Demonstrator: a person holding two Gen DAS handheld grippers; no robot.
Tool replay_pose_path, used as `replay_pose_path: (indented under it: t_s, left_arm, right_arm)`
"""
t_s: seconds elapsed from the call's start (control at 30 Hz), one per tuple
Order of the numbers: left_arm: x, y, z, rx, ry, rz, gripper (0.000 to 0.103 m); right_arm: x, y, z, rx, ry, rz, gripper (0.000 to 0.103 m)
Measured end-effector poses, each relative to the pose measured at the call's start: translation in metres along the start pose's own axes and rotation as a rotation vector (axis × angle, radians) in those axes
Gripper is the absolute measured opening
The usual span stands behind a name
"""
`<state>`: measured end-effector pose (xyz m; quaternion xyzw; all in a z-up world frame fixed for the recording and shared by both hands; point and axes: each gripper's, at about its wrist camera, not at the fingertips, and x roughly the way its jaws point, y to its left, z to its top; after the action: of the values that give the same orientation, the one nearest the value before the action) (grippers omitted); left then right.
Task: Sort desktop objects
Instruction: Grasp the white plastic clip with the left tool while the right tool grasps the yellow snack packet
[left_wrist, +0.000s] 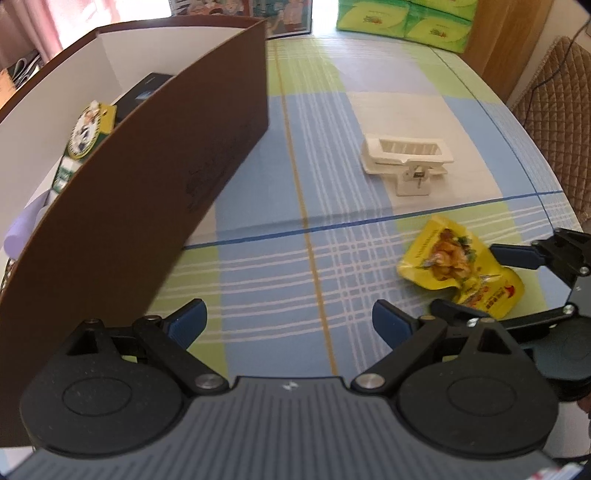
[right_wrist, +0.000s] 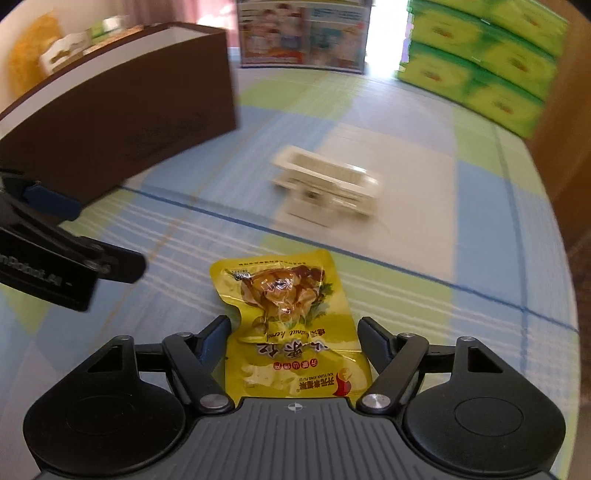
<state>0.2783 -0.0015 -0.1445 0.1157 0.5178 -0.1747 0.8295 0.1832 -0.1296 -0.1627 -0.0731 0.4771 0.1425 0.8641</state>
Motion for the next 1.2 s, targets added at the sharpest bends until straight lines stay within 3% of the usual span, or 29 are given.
replay_pose_path:
  t_s: [0.2,0.47,0.8,0.97,1.03,1.2]
  left_arm:
    - [0.005,-0.025,0.01,0.075,-0.032,-0.052,0.095]
    - [0.02,-0.07,0.038,0.159,-0.132,-0.118,0.095]
    - [0.048,-0.098,0.078,0.125,-0.164,-0.153,0.095]
    - [0.062,-0.108,0.097,0.113,-0.161,-0.115,0.092]
    - [0.065,-0.109,0.101,0.121,-0.159,-0.103,0.086]
    - [0.066,-0.107,0.097,0.17,-0.17,-0.103,0.086]
  right_arm:
    - [-0.01,-0.046,-0.013,0.123,0.003,-0.101,0.072]
    - [-0.009,-0.092,-0.016,0.257,-0.028,-0.203,0.073]
    - [-0.01,-0.107,-0.014,0.287,-0.061,-0.205,0.073]
    - [-0.007,-0.109,-0.009,0.284,-0.065,-0.205,0.073]
    - [-0.007,-0.112,-0.008,0.28,-0.067,-0.203,0.073]
    - [-0.006,-0.115,-0.006,0.271,-0.068,-0.198,0.074]
